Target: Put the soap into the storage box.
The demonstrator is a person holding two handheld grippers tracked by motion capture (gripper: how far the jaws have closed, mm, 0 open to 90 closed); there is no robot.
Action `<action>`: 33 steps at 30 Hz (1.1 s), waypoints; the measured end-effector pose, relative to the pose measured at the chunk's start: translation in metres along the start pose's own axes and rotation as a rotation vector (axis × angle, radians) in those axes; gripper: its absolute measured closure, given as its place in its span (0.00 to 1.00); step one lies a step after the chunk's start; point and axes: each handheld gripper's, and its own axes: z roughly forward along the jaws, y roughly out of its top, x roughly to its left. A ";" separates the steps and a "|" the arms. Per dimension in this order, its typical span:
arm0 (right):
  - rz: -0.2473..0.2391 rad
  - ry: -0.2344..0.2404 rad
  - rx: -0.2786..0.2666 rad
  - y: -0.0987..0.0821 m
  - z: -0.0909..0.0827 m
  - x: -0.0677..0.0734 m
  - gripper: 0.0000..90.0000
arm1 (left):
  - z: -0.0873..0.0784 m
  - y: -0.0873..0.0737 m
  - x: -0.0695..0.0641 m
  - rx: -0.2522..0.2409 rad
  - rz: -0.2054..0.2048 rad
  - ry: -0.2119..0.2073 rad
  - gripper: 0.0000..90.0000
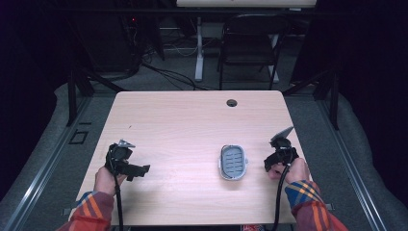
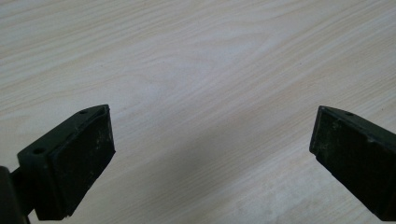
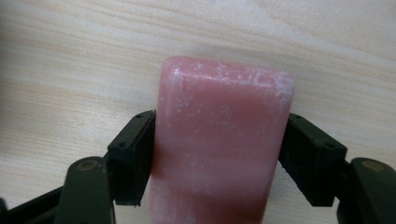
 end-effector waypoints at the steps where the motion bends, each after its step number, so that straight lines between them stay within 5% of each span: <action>1: 0.000 -0.001 0.000 0.000 0.000 0.000 0.38 | 0.000 0.000 0.000 -0.001 0.000 0.001 0.00; 18: -0.013 0.007 -0.011 0.000 0.001 0.000 0.41 | 0.000 0.000 0.000 -0.001 0.001 0.000 0.00; 20: -0.041 -0.004 0.022 0.001 -0.003 -0.002 0.41 | 0.000 0.000 0.000 -0.002 0.002 0.000 0.00; 21: -0.008 0.020 -0.025 -0.001 -0.001 -0.001 0.41 | 0.000 0.000 0.000 -0.001 0.002 -0.001 0.00; 29: -0.050 0.009 0.006 0.000 -0.010 -0.003 0.41 | 0.000 0.000 0.000 0.000 0.001 -0.001 0.00; 33: -0.032 0.027 -0.018 0.000 -0.012 -0.003 0.41 | 0.000 0.000 0.000 0.000 0.001 -0.002 0.00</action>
